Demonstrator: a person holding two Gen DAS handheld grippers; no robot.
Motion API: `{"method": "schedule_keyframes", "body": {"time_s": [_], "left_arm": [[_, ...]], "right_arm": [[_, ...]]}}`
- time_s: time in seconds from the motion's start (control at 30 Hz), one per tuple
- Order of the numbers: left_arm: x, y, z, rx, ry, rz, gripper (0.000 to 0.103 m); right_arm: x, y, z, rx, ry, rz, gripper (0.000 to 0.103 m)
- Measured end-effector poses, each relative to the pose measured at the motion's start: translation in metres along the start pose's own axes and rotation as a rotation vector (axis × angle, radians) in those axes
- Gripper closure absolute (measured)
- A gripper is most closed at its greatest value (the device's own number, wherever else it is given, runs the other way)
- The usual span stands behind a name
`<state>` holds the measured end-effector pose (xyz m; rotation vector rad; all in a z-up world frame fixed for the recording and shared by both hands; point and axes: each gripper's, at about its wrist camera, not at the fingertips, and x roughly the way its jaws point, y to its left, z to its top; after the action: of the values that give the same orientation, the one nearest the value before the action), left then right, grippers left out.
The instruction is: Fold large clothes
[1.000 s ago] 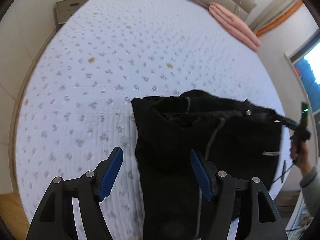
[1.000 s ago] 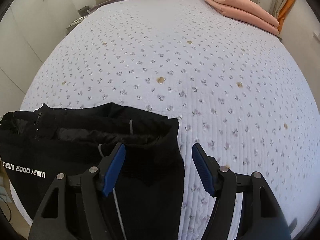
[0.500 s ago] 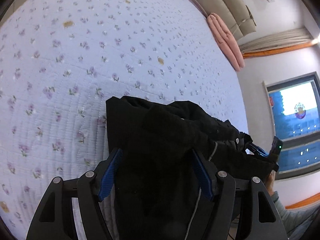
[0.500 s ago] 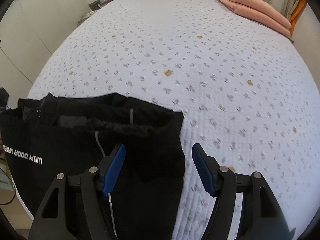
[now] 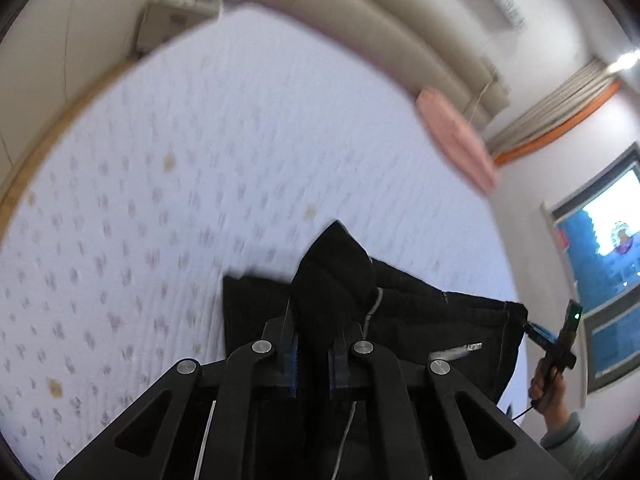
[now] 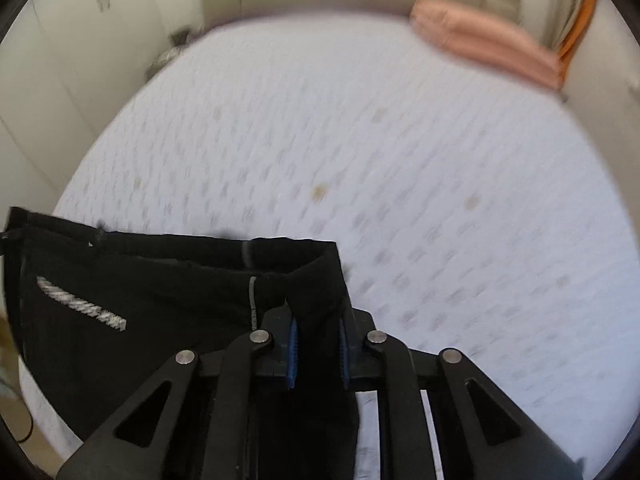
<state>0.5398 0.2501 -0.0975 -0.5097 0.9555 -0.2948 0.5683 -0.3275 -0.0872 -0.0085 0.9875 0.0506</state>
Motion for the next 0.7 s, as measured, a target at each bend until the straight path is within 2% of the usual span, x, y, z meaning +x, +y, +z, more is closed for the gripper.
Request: {"method": "schedule_keyframes", "body": {"time_s": [0.1, 0.17, 0.27, 0.3, 0.37, 0.4, 0.5, 0.57, 0.6, 0.67, 0.7], "left_arm": [[-0.002, -0.022, 0.025, 0.076, -0.067, 0.073, 0.093], [0.023, -0.017, 0.040, 0.076, -0.054, 0.123, 0.093], [0.082, 0.014, 0.041, 0.021, 0.067, 0.227, 0.093], [0.112, 0.030, 0.034, 0.004, 0.142, 0.279, 0.093], [0.150, 0.053, 0.015, -0.048, 0.246, 0.285, 0.092], [0.160, 0.059, 0.007, -0.066, 0.261, 0.280, 0.092], [0.166, 0.064, 0.008, -0.070, 0.248, 0.271, 0.086], [0.165, 0.068, 0.012, -0.091, 0.256, 0.247, 0.084], [0.162, 0.069, 0.012, -0.102, 0.256, 0.240, 0.078], [0.145, 0.077, 0.023, -0.152, 0.236, 0.265, 0.057], [0.135, 0.080, 0.026, -0.169, 0.210, 0.286, 0.038]], "right_arm": [[0.003, 0.012, 0.033, -0.061, -0.074, -0.083, 0.086], [0.030, 0.016, 0.045, -0.064, -0.056, -0.110, 0.086], [0.115, 0.016, 0.043, -0.020, 0.114, -0.097, 0.086], [0.139, 0.016, 0.036, -0.011, 0.171, -0.093, 0.086], [0.186, 0.017, 0.015, 0.008, 0.297, -0.067, 0.086], [0.200, 0.018, 0.007, 0.013, 0.331, -0.064, 0.086], [0.209, 0.020, 0.005, 0.024, 0.323, -0.088, 0.083], [0.213, 0.017, 0.008, 0.047, 0.344, -0.073, 0.082], [0.216, 0.013, 0.012, 0.067, 0.348, -0.059, 0.081], [0.216, -0.005, 0.016, 0.127, 0.366, -0.026, 0.070], [0.212, -0.017, 0.016, 0.167, 0.373, -0.028, 0.055]]}}
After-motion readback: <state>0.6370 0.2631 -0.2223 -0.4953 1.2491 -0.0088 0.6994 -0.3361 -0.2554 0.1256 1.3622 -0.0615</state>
